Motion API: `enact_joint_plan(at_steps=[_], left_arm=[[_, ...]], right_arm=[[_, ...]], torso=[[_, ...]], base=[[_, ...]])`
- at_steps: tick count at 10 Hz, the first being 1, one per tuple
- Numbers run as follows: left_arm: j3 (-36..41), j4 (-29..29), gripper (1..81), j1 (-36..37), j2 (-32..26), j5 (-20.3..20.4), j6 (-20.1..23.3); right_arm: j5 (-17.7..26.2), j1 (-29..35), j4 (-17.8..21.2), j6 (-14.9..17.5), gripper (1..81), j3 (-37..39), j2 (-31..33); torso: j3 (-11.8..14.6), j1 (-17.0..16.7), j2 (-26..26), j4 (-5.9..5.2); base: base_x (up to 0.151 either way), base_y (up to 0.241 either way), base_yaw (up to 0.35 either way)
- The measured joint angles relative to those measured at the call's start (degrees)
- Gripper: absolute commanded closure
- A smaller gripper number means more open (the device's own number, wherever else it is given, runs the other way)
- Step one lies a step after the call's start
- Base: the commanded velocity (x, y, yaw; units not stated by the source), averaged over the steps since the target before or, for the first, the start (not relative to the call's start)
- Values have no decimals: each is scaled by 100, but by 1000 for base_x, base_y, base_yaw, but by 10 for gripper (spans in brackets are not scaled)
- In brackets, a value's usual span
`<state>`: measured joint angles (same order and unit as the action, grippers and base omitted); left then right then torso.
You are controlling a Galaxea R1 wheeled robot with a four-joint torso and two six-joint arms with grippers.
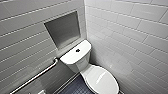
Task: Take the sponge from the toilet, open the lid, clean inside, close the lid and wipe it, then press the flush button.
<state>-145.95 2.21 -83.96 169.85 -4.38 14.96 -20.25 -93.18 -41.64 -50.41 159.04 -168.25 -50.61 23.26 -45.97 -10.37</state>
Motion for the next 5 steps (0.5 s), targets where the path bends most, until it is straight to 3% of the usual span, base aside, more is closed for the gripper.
enact_joint_plan(at_steps=[3,4,5], left_arm=[[0,-1,10,11,0,-2,0],[0,-1,10,15,-1,2,0],[-2,-1,10,11,0,-6,0]], right_arm=[[896,7,-37,6,811,133,-247],[1399,51,72,195,811,174,-302],[1731,94,312,642,811,171,-391]], torso=[[-2,-415,643,0],[-2,-520,809,0],[-2,-546,850,0]], base=[[0,0,0],[0,0,0],[0,0,0]])
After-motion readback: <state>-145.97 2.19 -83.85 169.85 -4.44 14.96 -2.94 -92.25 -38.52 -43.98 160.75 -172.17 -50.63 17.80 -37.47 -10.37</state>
